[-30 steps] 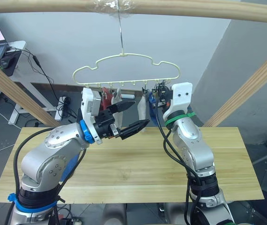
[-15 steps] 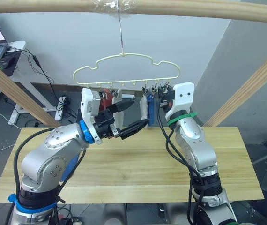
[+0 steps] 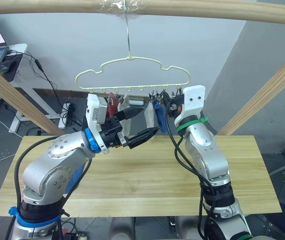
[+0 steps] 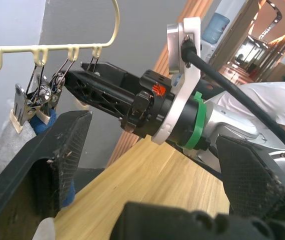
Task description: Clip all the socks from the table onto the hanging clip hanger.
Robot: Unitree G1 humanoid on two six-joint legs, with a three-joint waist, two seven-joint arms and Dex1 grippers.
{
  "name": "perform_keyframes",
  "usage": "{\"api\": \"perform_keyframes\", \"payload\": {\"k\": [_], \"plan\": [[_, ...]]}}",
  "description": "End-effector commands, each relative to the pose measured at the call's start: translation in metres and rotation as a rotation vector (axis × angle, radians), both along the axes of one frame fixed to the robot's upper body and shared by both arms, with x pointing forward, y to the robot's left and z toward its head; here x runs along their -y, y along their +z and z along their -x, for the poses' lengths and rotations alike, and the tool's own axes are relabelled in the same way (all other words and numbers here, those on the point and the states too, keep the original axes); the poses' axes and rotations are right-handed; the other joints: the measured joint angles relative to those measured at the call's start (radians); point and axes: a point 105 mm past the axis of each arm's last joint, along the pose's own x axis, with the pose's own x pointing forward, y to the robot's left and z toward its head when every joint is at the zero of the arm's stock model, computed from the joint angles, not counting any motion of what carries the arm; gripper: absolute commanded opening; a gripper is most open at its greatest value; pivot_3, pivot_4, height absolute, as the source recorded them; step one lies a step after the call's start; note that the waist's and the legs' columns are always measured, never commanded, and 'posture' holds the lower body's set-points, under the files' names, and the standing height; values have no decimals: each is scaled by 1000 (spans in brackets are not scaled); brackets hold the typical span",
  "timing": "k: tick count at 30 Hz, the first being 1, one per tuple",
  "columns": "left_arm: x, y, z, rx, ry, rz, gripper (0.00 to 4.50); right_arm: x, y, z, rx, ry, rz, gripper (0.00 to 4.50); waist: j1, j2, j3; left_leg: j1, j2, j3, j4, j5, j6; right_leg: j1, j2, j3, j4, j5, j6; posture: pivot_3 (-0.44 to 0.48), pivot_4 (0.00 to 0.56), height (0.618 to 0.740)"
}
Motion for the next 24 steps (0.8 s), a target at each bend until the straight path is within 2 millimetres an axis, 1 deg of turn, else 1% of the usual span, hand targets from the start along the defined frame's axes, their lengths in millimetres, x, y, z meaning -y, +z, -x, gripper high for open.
{"api": "perform_keyframes", "payload": {"k": [1, 10, 13, 18, 20, 21, 24], "plan": [[2, 11, 6, 65, -10, -2, 4500, -6, 13, 2, 55, 12, -20, 2719, 0, 0, 0, 0, 0, 0, 0, 0, 0, 0, 0, 0, 0, 0, 0, 123, 261, 740], [1, 10, 6, 65, -5, -3, 4500, -8, 12, 0, 43, 22, -42, 2719, 1, 0, 0, 0, 0, 0, 0, 0, 0, 0, 0, 0, 0, 0, 0, 132, 259, 740], [1, 10, 6, 64, -3, -5, 4500, -9, 12, 0, 40, 24, -49, 2134, 1, 0, 0, 0, 0, 0, 0, 0, 0, 0, 0, 0, 0, 0, 0, 132, 259, 740], [0, 9, 6, 64, 2, -7, 4500, -11, 13, 0, 40, 32, -53, 537, 1, 0, 0, 0, 0, 0, 0, 0, 0, 0, 0, 0, 0, 0, 0, 132, 259, 740], [0, 9, 6, 65, 3, -8, 4500, -11, 13, 0, 41, 34, -54, 99, 0, 0, 0, 0, 0, 0, 0, 0, 0, 0, 0, 0, 0, 0, 0, 132, 259, 740], [0, 9, 6, 65, 4, -8, 4500, -11, 13, 0, 42, 34, -54, 15, 0, 0, 0, 0, 0, 0, 0, 0, 0, 0, 0, 0, 0, 0, 0, 132, 259, 740], [1, 9, 6, 65, 3, -7, 4500, -10, 13, -1, 43, 32, -54, 15, 0, 0, 0, 0, 0, 0, 0, 0, 0, 0, 0, 0, 0, 0, 0, 140, 267, 740]]}}
